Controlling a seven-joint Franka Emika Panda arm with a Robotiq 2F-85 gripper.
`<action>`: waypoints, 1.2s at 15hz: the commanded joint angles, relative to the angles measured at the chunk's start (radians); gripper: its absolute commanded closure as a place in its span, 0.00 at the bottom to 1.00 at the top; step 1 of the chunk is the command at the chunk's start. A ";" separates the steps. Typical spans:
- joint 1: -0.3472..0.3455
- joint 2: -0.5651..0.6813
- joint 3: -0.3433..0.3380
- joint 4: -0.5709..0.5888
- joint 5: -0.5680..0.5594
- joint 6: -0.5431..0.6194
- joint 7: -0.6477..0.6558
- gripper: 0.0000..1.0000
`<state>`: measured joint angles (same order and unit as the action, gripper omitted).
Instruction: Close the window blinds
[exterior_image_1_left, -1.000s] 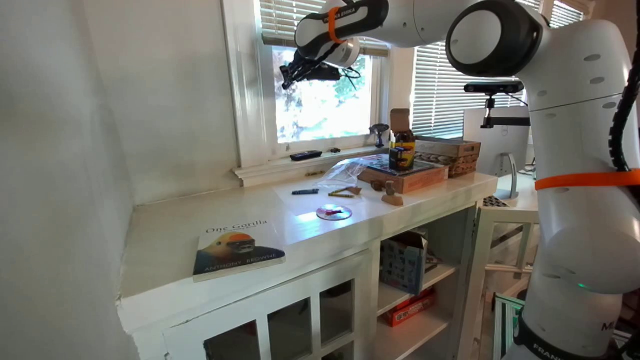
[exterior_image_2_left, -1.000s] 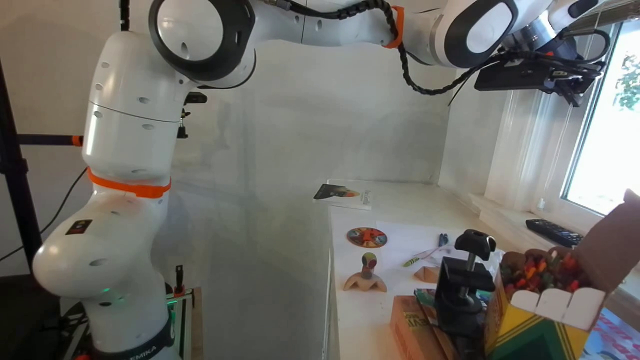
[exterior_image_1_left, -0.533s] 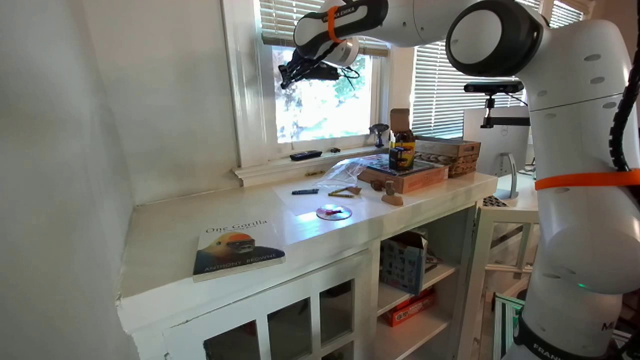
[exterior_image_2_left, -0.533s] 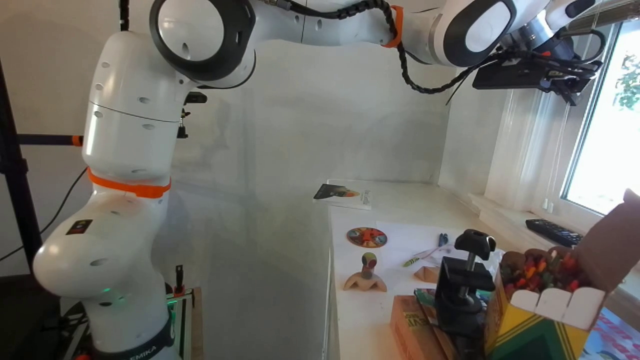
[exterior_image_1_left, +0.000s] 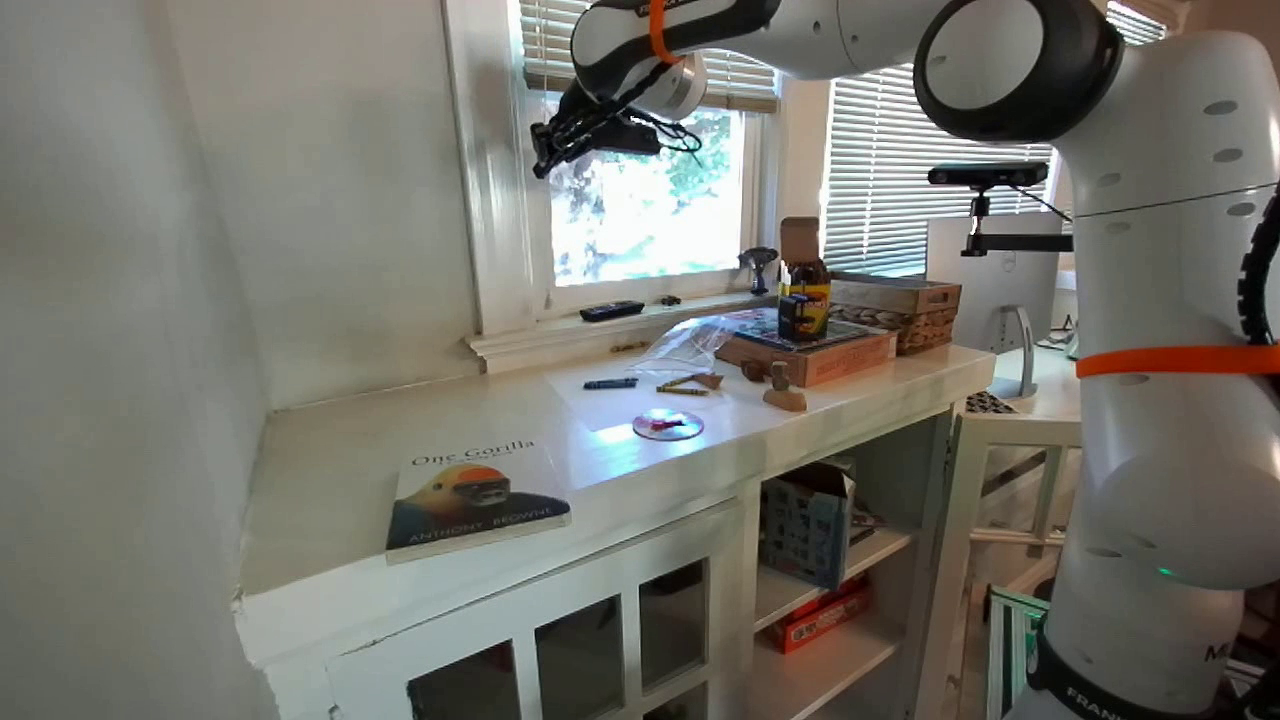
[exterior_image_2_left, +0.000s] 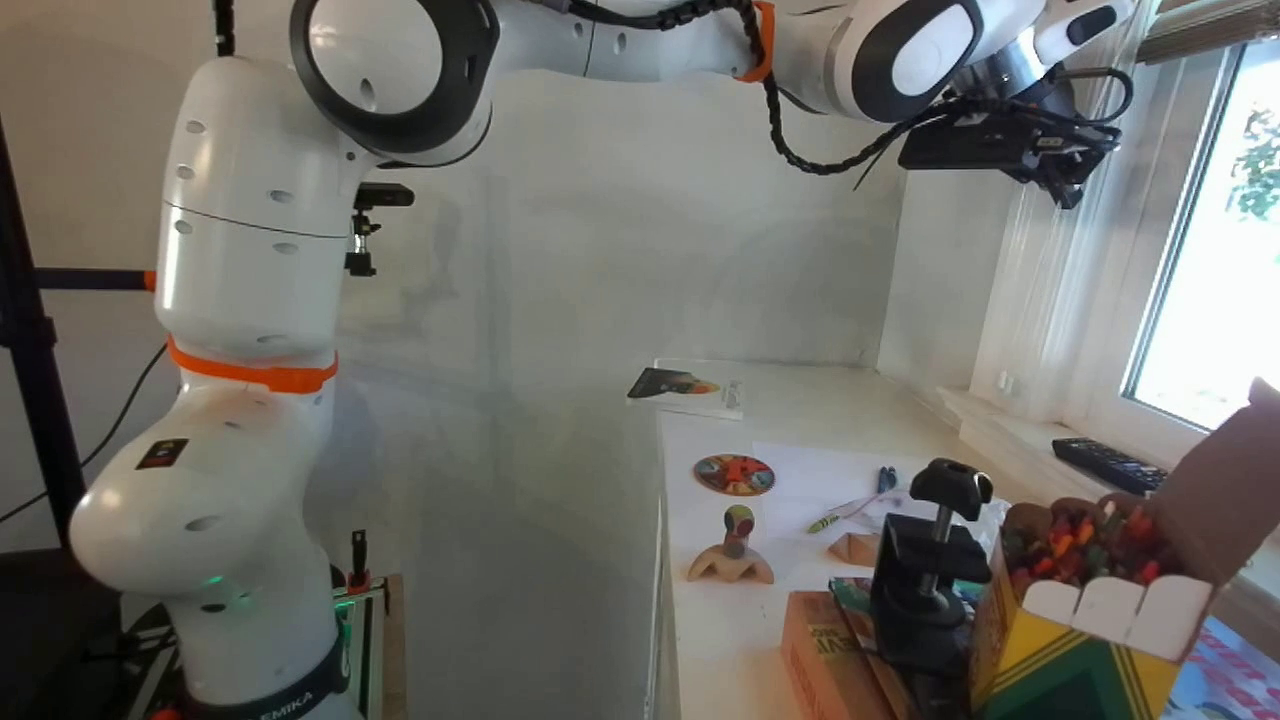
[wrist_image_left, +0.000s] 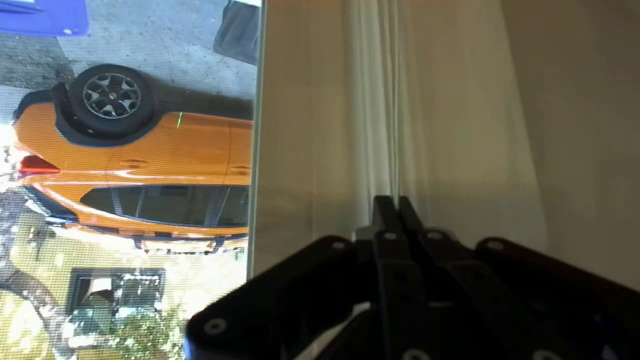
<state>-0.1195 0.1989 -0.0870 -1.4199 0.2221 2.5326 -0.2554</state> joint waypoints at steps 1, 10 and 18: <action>-0.005 -0.086 0.028 -0.085 0.057 -0.073 -0.071 1.00; 0.005 -0.167 0.113 -0.201 0.359 0.002 -0.380 1.00; 0.007 -0.174 0.129 -0.284 0.389 -0.017 -0.544 1.00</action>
<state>-0.1172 0.0459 0.0327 -1.6207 0.5854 2.5382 -0.7360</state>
